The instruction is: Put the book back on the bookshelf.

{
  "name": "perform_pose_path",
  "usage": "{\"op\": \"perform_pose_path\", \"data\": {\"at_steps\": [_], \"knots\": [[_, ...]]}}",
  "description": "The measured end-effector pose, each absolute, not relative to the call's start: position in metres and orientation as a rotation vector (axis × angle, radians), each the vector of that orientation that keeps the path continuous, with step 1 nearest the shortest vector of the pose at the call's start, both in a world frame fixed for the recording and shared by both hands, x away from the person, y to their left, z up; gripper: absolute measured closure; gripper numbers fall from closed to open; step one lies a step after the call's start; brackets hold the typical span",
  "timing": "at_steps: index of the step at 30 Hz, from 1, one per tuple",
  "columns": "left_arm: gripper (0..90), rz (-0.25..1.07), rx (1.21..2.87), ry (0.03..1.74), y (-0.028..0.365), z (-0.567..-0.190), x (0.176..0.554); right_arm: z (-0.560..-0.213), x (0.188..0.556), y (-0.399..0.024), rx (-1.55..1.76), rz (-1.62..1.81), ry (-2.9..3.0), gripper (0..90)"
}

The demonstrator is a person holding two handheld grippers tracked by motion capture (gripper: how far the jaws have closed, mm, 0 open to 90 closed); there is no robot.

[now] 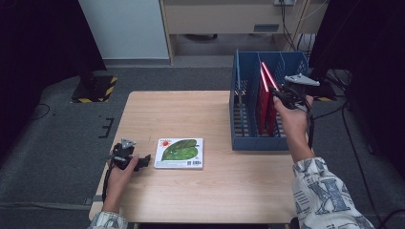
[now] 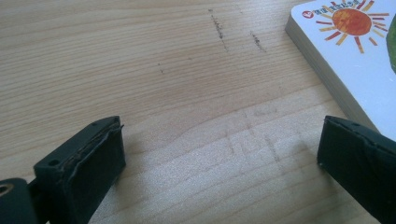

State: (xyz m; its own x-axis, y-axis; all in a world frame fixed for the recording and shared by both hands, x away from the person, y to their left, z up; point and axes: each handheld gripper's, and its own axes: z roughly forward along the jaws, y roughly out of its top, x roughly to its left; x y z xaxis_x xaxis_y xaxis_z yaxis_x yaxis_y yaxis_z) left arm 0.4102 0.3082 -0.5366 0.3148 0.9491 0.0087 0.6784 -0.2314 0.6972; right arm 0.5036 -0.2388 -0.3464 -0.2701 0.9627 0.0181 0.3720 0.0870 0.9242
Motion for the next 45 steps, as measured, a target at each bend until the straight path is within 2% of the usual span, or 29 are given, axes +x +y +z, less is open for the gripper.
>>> {"op": "perform_pose_path", "data": {"at_steps": [24, 30, 35, 39, 45], "knots": [[0.3, 0.594, 1.993, 1.436, 0.308, -0.537, 0.410, -0.351, 0.476, -0.248, 1.318, 1.210, 1.730, 70.4], [0.2, 0.594, 1.992, 1.437, 0.308, -0.537, 0.410, -0.353, 0.472, -0.245, 1.311, 1.209, 1.736, 74.4], [0.2, 0.594, 1.992, 1.437, 0.308, -0.537, 0.410, -0.354, 0.472, -0.240, 1.298, 1.211, 1.749, 73.8], [0.2, 0.594, 1.992, 1.436, 0.308, -0.537, 0.410, -0.354, 0.469, -0.240, 1.291, 1.213, 1.748, 69.0], [0.2, 0.594, 1.993, 1.435, 0.308, -0.537, 0.410, -0.358, 0.459, -0.241, 1.284, 1.229, 1.759, 52.1]]}}
